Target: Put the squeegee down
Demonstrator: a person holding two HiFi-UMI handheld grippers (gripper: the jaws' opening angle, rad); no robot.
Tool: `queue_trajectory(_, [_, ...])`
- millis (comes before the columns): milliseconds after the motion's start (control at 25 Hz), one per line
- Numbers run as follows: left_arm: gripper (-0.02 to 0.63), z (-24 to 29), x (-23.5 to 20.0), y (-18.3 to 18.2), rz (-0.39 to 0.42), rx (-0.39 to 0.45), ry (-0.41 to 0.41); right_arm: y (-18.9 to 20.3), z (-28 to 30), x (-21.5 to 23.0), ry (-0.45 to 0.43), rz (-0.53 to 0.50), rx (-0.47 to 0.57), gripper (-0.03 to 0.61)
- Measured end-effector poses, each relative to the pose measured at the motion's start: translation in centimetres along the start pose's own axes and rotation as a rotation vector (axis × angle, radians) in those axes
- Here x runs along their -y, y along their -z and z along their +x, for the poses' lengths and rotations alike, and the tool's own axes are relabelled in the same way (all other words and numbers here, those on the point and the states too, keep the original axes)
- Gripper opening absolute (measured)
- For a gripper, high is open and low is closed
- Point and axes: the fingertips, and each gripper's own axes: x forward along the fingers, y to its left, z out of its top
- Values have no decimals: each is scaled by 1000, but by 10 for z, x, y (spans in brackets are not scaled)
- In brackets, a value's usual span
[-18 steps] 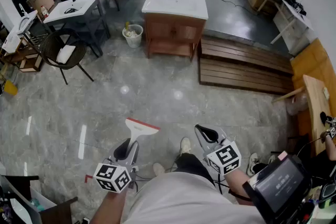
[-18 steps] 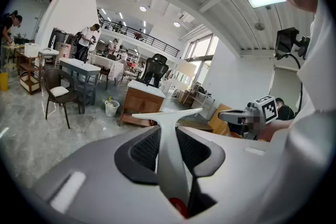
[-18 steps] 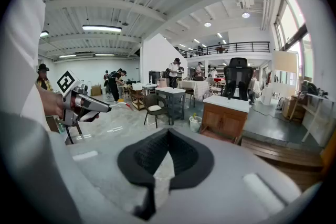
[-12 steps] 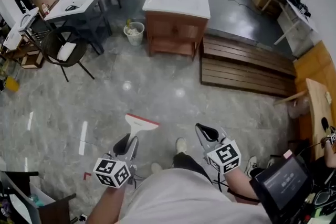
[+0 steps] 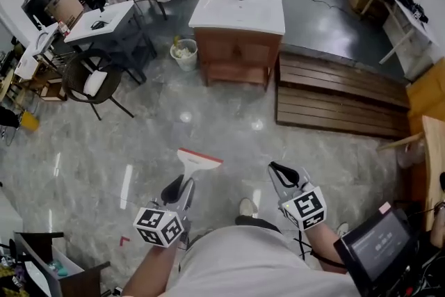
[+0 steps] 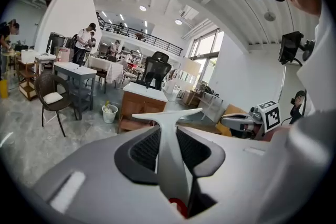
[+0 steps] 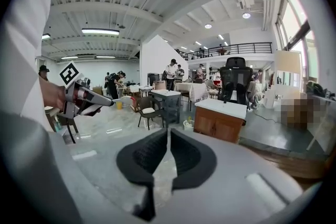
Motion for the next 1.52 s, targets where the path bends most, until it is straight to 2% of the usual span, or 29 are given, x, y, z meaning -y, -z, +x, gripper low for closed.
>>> queue_trajectory(120, [104, 40, 12, -16, 11, 17, -7, 2, 7, 40, -11, -6, 4, 34])
queue_trajectory(320, [104, 96, 18, -40, 5, 30, -16, 1, 27, 94, 23, -15, 7, 58])
queue_trajectory(480, [104, 134, 3, -56, 5, 18, -23, -1, 53, 125, 26, 0, -1, 60])
queue_trajectory(720, [104, 214, -51, -92, 2, 2, 7, -21, 124, 173, 56, 15, -34, 60])
queue_trajectory(960, [104, 297, -125, -161, 4, 29, 37, -85, 215, 219, 127, -5, -16, 60])
queue_trajectory(1200, [104, 384, -179, -212, 54, -2, 112, -122, 297, 273, 176, 56, 9, 60])
queue_trajectory(1400, [104, 432, -210, -227, 27, -13, 94, -126, 337, 294, 163, 83, -13, 60])
queue_trajectory(1520, [104, 471, -226, -242, 16, -4, 61, -126, 362, 331, 152, 87, -20, 60])
